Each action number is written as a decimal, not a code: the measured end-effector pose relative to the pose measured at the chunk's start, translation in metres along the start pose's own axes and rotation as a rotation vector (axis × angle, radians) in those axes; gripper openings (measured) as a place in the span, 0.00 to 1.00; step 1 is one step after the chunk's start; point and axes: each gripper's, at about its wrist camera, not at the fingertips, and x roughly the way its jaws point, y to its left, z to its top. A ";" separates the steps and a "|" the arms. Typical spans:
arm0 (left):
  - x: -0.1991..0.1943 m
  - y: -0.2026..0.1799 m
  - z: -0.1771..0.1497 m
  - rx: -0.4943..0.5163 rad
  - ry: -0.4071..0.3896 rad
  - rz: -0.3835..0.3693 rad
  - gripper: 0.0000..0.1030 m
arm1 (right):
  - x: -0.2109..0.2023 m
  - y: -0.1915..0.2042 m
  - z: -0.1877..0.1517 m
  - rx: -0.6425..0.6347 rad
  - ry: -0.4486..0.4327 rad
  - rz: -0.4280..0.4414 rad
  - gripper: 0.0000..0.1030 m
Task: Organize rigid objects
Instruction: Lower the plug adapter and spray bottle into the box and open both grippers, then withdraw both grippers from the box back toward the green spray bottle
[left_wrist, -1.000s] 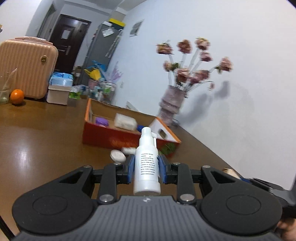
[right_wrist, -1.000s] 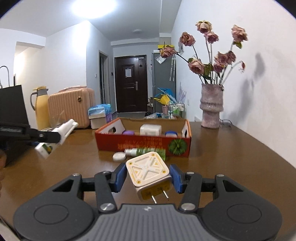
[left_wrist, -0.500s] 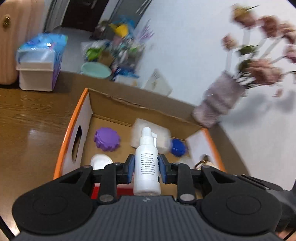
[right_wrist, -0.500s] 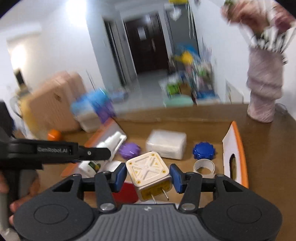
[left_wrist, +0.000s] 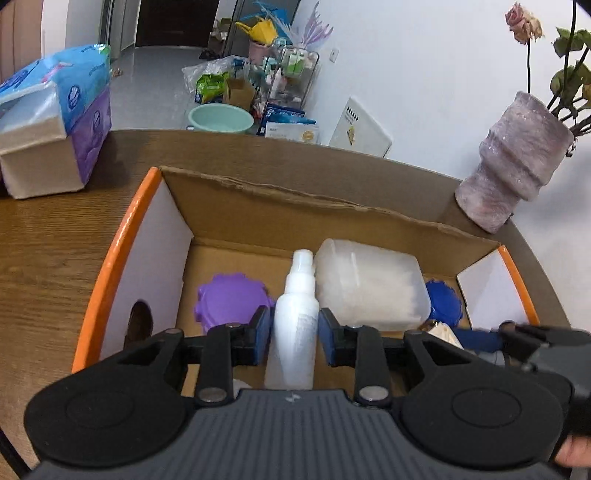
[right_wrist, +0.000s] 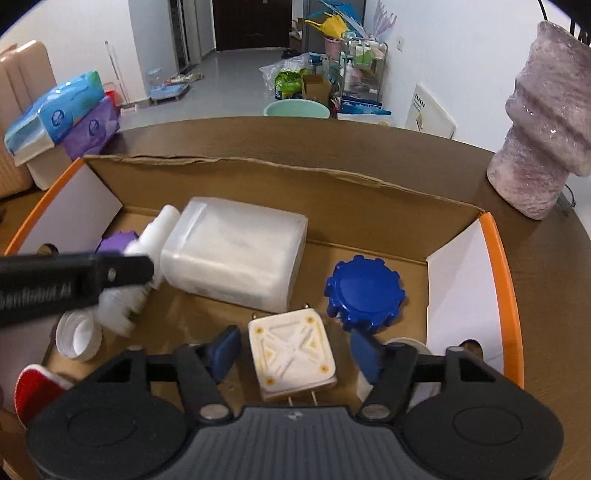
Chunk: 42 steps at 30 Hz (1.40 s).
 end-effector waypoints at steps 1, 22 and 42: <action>-0.001 -0.001 -0.001 0.007 -0.001 0.000 0.32 | 0.001 -0.002 -0.001 0.007 0.005 -0.001 0.64; -0.203 -0.025 -0.004 0.184 -0.227 0.045 0.82 | -0.186 -0.013 -0.029 0.032 -0.282 -0.072 0.82; -0.328 -0.030 -0.151 0.313 -0.676 0.111 1.00 | -0.299 0.022 -0.189 -0.013 -0.792 -0.033 0.98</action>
